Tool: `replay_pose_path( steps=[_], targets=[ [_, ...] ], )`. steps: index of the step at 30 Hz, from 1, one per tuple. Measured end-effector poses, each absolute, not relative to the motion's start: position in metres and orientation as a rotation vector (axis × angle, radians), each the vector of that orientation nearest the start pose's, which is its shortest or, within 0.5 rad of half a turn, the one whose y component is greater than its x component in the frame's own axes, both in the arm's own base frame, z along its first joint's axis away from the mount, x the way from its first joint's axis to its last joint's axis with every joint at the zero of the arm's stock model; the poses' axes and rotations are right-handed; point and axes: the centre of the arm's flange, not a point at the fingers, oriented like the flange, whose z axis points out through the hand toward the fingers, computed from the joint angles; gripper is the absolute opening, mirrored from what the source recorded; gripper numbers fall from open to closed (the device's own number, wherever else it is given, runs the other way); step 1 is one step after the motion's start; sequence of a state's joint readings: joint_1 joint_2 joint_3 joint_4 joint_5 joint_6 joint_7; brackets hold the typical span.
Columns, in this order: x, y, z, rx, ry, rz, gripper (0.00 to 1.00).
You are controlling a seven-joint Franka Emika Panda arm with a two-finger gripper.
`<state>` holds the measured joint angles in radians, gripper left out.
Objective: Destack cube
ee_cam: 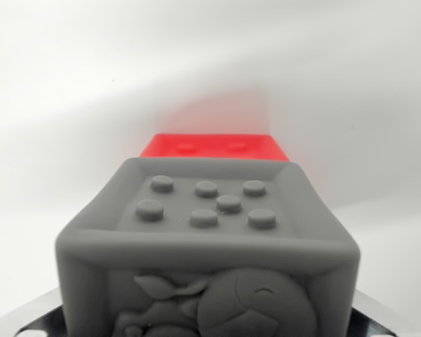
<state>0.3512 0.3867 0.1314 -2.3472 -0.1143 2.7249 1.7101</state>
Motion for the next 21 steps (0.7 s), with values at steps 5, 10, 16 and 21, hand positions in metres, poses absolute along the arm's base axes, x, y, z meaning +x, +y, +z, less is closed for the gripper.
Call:
replay_pose_path(
  steps=[5,10,16,21],
  targets=[
    [0.449,0.244,0.169,-2.653,1.686,0.007,0.00],
    [0.449,0.244,0.170,-2.652,1.686,0.006,0.00],
    [0.450,0.244,0.179,-2.650,1.685,0.001,0.00],
    [0.450,0.244,0.190,-2.651,1.685,-0.001,0.00]
  ],
)
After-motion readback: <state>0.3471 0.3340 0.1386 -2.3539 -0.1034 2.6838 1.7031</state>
